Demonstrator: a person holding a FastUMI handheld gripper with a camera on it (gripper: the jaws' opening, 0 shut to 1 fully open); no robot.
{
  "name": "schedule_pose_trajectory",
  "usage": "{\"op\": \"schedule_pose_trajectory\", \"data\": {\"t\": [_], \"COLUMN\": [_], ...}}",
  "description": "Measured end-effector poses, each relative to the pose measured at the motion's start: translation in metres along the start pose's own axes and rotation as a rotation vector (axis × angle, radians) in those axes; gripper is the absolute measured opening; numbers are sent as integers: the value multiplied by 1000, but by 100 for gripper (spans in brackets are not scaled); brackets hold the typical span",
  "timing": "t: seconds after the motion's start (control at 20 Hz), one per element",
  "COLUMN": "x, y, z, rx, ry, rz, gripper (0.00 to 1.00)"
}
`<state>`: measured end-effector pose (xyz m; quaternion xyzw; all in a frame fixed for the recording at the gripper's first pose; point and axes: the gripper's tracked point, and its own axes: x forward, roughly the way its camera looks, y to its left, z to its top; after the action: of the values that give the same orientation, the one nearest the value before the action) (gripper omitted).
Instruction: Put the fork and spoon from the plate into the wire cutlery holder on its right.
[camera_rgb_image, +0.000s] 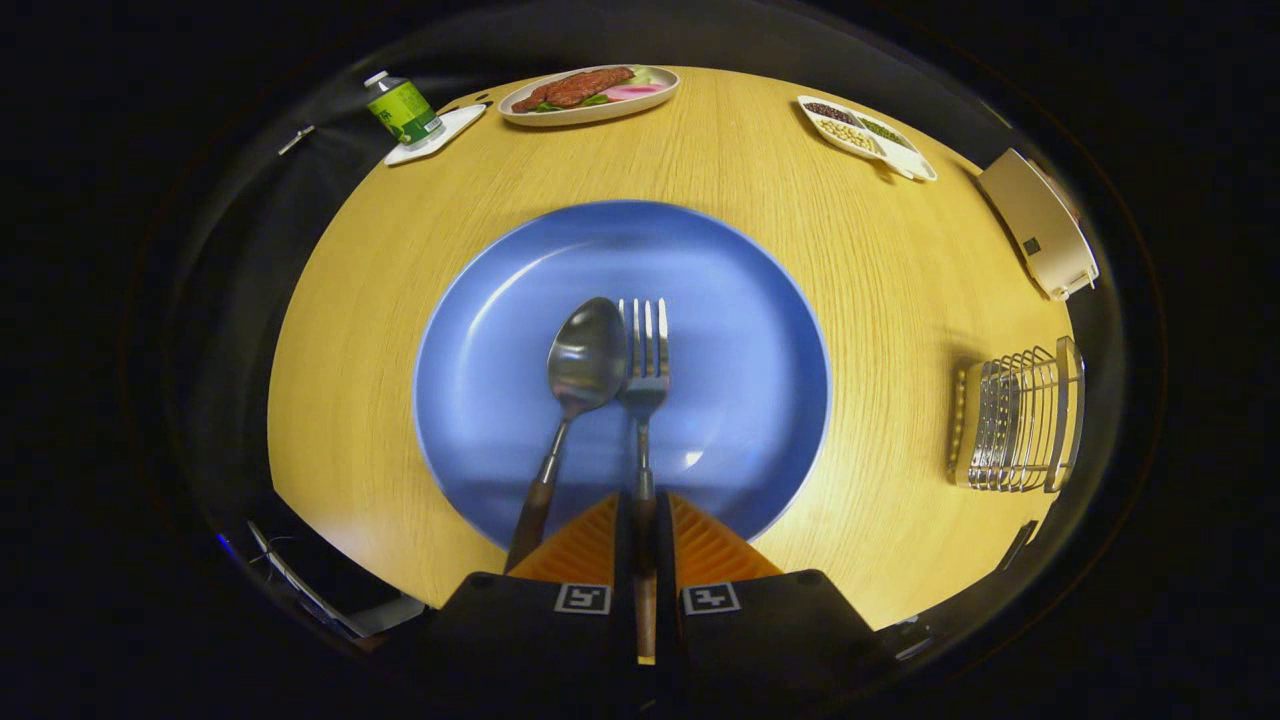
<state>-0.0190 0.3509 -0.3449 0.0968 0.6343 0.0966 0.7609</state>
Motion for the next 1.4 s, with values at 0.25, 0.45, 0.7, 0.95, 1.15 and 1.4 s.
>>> {"op": "schedule_pose_trajectory", "data": {"t": [0.25, 0.45, 0.7, 0.95, 1.15, 1.4], "x": [-17, -58, -119, -158, -178, -187], "y": [-2, -17, -64, -126, -180, -231], "z": [14, 28, 31, 13, -10, -33], "rx": [43, 76, 63, -17, -63, -91], "ry": [-68, -131, -175, -104, 1, 179], "rz": [46, 84, 93, 80, 40, 26], "gripper": [8, 8, 7, 7, 7, 7]}}
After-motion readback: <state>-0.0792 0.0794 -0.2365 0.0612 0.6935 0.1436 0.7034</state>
